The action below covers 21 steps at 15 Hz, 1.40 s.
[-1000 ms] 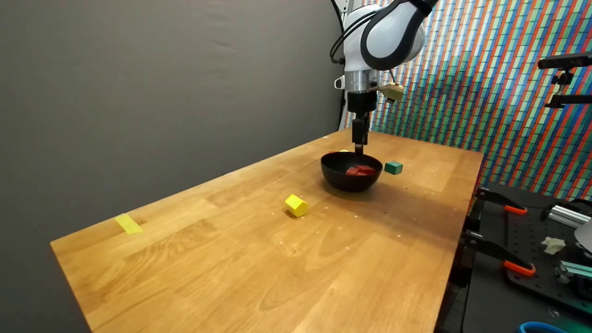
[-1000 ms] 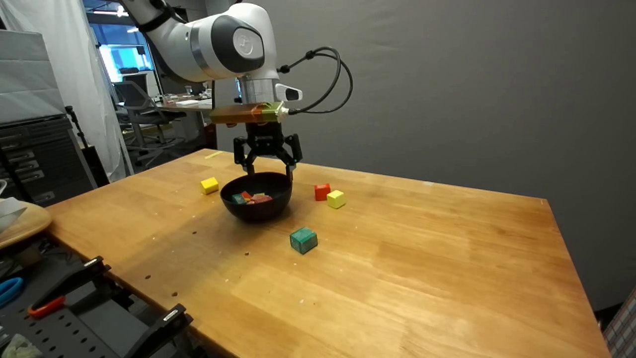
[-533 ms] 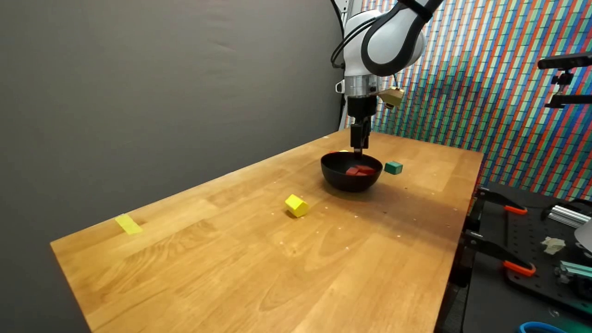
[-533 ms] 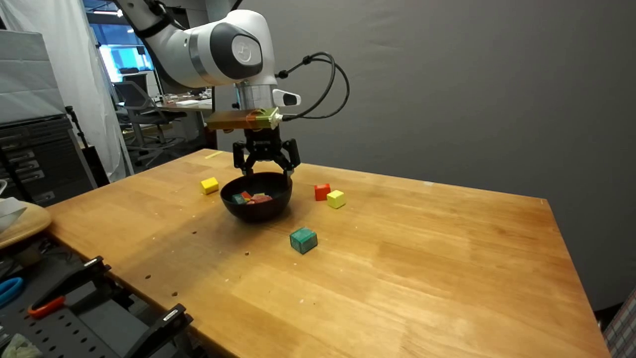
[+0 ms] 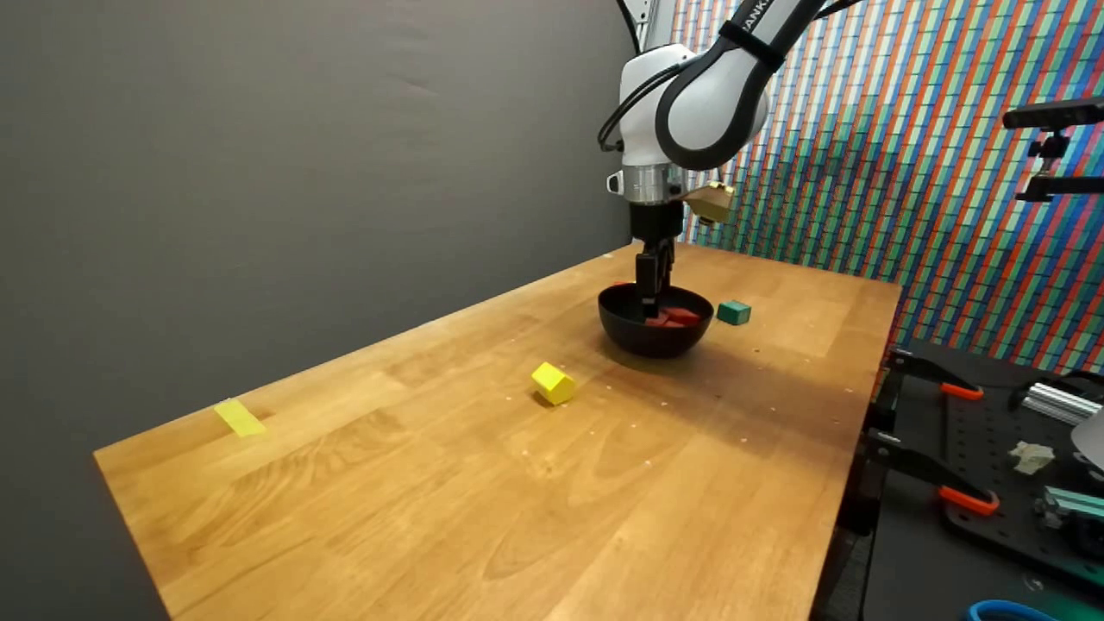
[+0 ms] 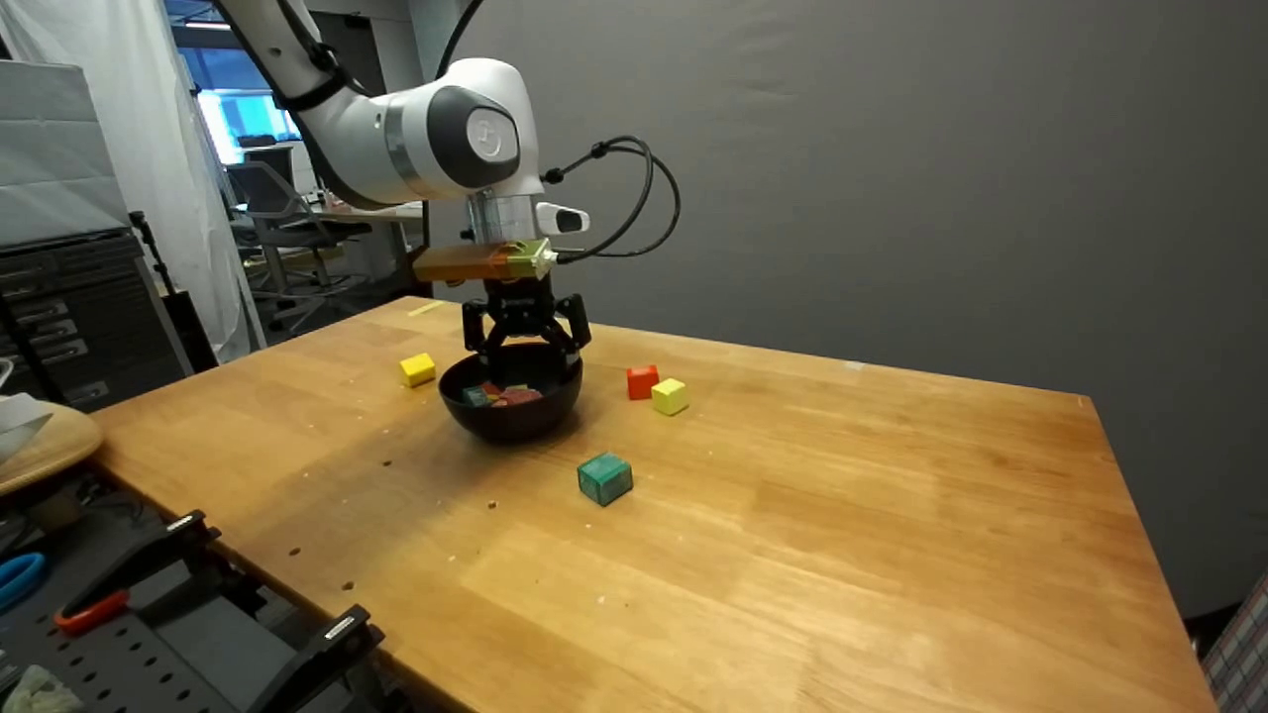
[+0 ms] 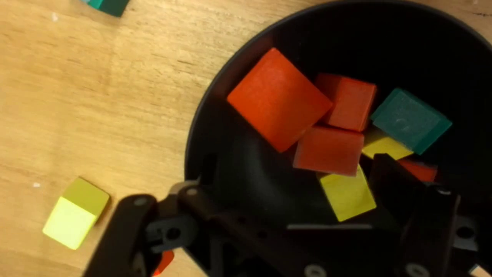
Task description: Remove the objects from the bowl and put them on the table
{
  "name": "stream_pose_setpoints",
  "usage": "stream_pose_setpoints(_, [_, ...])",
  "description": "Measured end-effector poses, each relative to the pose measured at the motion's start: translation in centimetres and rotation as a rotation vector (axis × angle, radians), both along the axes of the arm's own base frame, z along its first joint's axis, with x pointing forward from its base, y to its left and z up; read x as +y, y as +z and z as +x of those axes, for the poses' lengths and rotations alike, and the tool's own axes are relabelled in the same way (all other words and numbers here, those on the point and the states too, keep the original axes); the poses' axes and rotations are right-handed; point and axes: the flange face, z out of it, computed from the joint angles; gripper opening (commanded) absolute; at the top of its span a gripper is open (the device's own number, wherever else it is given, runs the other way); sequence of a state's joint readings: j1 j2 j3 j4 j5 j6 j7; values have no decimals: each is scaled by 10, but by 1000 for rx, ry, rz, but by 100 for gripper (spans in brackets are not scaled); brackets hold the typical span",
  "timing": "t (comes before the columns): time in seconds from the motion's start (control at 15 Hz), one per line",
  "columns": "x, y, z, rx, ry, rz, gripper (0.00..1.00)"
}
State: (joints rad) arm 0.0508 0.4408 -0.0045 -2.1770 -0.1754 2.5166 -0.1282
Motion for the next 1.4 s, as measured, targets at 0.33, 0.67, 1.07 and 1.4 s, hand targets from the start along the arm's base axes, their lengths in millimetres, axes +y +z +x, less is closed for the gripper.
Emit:
stream_pose_setpoints(0.33, [2, -11, 14, 5, 14, -8, 100])
stream_pose_setpoints(0.67, [3, -19, 13, 27, 7, -2, 75])
stream_pose_setpoints(1.07, [6, -20, 12, 30, 10, 0, 35])
stream_pose_setpoints(1.4, [19, -9, 13, 18, 37, -1, 19])
